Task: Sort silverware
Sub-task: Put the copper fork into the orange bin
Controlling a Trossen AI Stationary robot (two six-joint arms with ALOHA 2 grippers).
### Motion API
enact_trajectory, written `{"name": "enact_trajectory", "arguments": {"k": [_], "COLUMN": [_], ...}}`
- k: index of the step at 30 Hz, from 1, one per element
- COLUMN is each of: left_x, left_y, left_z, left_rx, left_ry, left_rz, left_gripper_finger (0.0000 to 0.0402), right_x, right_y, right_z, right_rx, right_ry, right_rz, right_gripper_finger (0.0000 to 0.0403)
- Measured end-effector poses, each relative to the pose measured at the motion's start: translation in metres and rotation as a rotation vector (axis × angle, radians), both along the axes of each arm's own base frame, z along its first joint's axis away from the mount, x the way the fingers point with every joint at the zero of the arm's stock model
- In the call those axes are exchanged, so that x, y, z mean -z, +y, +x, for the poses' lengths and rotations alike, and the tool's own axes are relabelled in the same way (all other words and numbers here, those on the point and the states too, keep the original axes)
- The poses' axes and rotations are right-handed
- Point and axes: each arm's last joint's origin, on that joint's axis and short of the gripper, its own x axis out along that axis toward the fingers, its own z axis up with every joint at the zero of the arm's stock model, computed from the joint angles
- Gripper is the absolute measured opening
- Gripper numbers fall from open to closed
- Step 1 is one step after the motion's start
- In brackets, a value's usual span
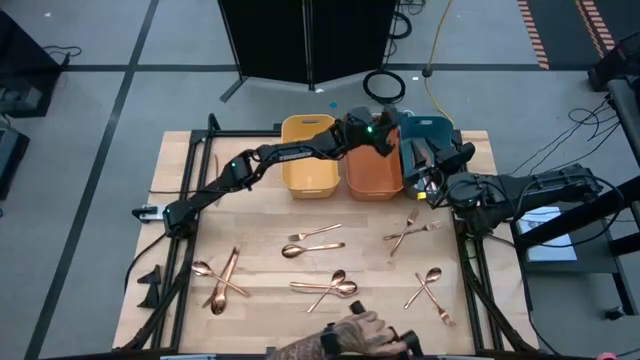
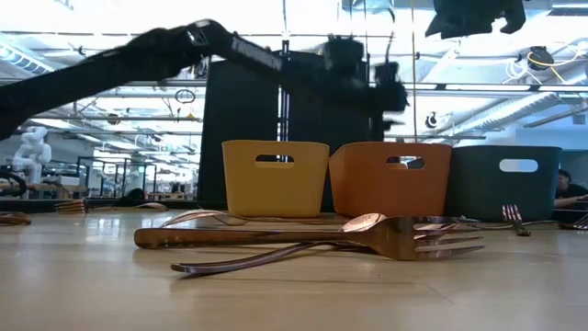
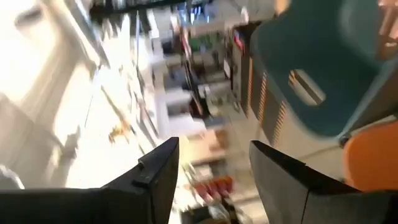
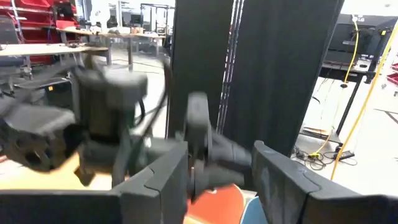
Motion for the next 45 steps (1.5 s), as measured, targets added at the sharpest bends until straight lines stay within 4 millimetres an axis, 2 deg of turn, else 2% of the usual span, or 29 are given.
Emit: {"name": "enact_trajectory", "arguments": {"k": [3,6,10,12,16,19,22,25,29,32,37,41,45], "left_x": [-0.036,-0.074,-0.127,-0.149,-0.177,-0.190,-0.189,-0.182,-0.176,-0.162,-0.123,-0.080,-0.050], "left_y": [-0.004,-0.012,-0.029,-0.040,-0.063,-0.091,-0.126,-0.167,-0.226,-0.259,-0.299,-0.322,-0.341], "left_z": [-0.012,-0.033,-0.084,-0.113,-0.165,-0.195,-0.209,-0.210,-0.210,-0.212,-0.229,-0.244,-0.259], "left_rx": [-0.079,-0.161,-0.185,-0.223,-0.403,-0.533,-0.655,-0.768,-0.795,-0.866,-1.044,-1.233,-1.357], "left_ry": [-0.081,-0.131,-0.089,-0.057,-0.006,0.055,0.167,0.260,0.268,0.228,0.181,0.188,0.257], "left_rz": [-0.139,-0.420,-0.905,-1.094,-1.387,-1.551,-1.644,-1.657,-1.618,-1.564,-1.534,-1.529,-1.531], "left_gripper_finger": [0.0191,0.0191,0.0191,0.0191,0.0191,0.0191,0.0191,0.0191,0.0191,0.0191,0.0191,0.0191,0.0191], "right_x": [-0.002,-0.005,-0.004,-0.002,0.009,0.019,0.029,0.036,0.043,0.047,0.057,0.062,0.068], "right_y": [0.001,0.003,0.007,0.010,0.019,0.028,0.038,0.045,0.050,0.054,0.060,0.060,0.063], "right_z": [0.001,0.002,0.006,0.011,0.029,0.040,0.047,0.052,0.060,0.066,0.073,0.074,0.073], "right_rx": [-0.063,-0.200,-0.441,-0.576,-0.845,-1.018,-1.115,-1.152,-1.170,-1.190,-1.254,-1.253,-1.255], "right_ry": [-0.009,-0.010,0.002,0.011,0.071,0.123,0.181,0.208,0.249,0.263,0.337,0.379,0.438], "right_rz": [0.012,0.025,0.067,0.093,0.160,0.235,0.291,0.311,0.298,0.278,0.255,0.254,0.276], "right_gripper_finger": [0.0164,0.0164,0.0168,0.0169,0.0169,0.0169,0.0169,0.0169,0.0169,0.0169,0.0169,0.0169,0.0169]}}
